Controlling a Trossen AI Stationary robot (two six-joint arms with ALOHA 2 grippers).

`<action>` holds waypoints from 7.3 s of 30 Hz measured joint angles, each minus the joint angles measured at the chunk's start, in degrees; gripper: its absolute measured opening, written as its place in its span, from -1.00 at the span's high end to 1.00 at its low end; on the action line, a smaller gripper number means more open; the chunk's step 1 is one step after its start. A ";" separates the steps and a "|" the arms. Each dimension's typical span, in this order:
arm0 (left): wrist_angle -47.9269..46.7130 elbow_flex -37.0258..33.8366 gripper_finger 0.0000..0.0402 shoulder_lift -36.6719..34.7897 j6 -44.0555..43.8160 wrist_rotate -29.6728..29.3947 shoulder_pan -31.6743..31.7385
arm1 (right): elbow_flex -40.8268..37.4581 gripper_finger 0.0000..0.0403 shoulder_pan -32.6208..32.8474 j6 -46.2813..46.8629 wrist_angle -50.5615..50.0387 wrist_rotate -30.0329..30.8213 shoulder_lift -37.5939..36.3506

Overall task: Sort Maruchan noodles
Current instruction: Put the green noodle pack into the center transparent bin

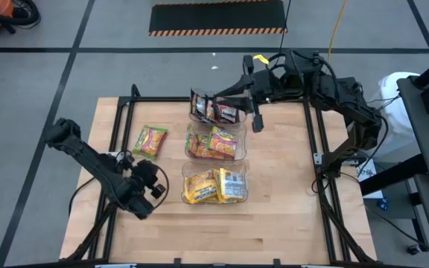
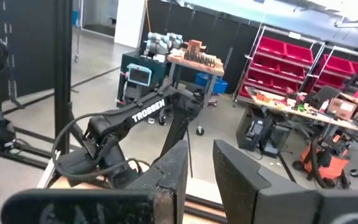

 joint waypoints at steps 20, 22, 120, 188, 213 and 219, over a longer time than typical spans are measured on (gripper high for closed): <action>-0.61 -0.02 0.53 18.19 -39.51 -0.96 -13.61 | -0.04 0.65 0.00 1.55 -1.25 -0.28 -3.42; 3.45 -0.02 0.53 20.12 -40.05 -2.29 -13.12 | -0.04 0.65 0.00 1.55 -1.71 -0.30 -4.42; 22.52 -20.59 0.53 21.91 3.43 0.29 14.57 | -0.04 0.65 -0.02 0.54 -9.10 -0.37 -15.13; -2.67 -11.11 1.00 -8.07 11.53 1.25 18.21 | -0.04 0.65 -0.02 7.66 -14.60 1.81 -16.50; -11.10 1.93 1.00 -11.78 23.58 -4.00 23.87 | -0.04 0.65 -0.04 9.45 -25.96 13.55 -23.17; -11.12 6.34 1.00 -11.78 29.34 -6.85 27.09 | -0.04 0.65 -0.04 10.82 -27.65 13.55 -23.66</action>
